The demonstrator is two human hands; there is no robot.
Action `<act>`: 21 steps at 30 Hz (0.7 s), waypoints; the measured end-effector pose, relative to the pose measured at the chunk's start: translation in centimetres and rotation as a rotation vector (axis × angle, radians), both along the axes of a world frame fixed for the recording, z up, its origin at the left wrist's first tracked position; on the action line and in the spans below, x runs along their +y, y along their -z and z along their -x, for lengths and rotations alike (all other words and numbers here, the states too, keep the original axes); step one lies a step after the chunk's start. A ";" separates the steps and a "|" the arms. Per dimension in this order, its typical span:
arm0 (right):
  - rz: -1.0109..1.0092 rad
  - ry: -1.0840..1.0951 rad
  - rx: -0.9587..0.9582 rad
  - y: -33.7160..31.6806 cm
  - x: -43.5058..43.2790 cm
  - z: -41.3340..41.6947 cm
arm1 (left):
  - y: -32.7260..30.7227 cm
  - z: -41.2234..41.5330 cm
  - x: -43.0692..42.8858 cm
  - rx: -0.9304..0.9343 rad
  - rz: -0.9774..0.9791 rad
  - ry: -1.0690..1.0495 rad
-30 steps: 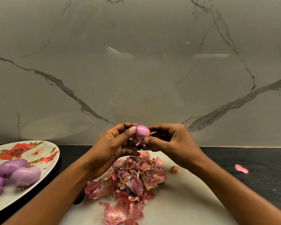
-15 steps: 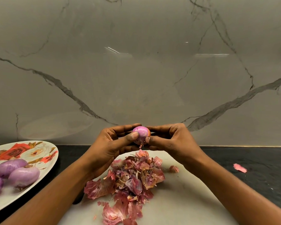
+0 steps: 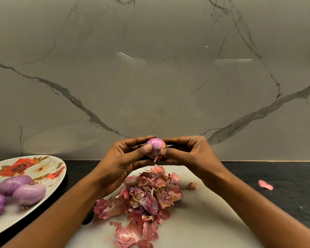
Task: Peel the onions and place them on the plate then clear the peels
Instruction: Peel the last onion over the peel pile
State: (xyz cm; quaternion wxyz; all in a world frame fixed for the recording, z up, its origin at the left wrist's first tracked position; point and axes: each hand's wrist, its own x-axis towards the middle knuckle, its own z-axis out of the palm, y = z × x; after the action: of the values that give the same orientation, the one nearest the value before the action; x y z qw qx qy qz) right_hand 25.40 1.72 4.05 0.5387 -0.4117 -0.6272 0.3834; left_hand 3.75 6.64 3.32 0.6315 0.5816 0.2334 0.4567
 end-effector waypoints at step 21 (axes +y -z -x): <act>-0.068 0.031 -0.044 0.0 0.1 -0.4 | -0.8 -0.1 -0.3 0.016 -0.060 -0.015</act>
State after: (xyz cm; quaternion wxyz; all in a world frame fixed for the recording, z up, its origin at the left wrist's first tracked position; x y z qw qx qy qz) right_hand 25.83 1.77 4.03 0.5444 -0.4112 -0.6449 0.3445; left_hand 3.81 6.35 4.11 0.6085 0.6020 0.2290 0.4635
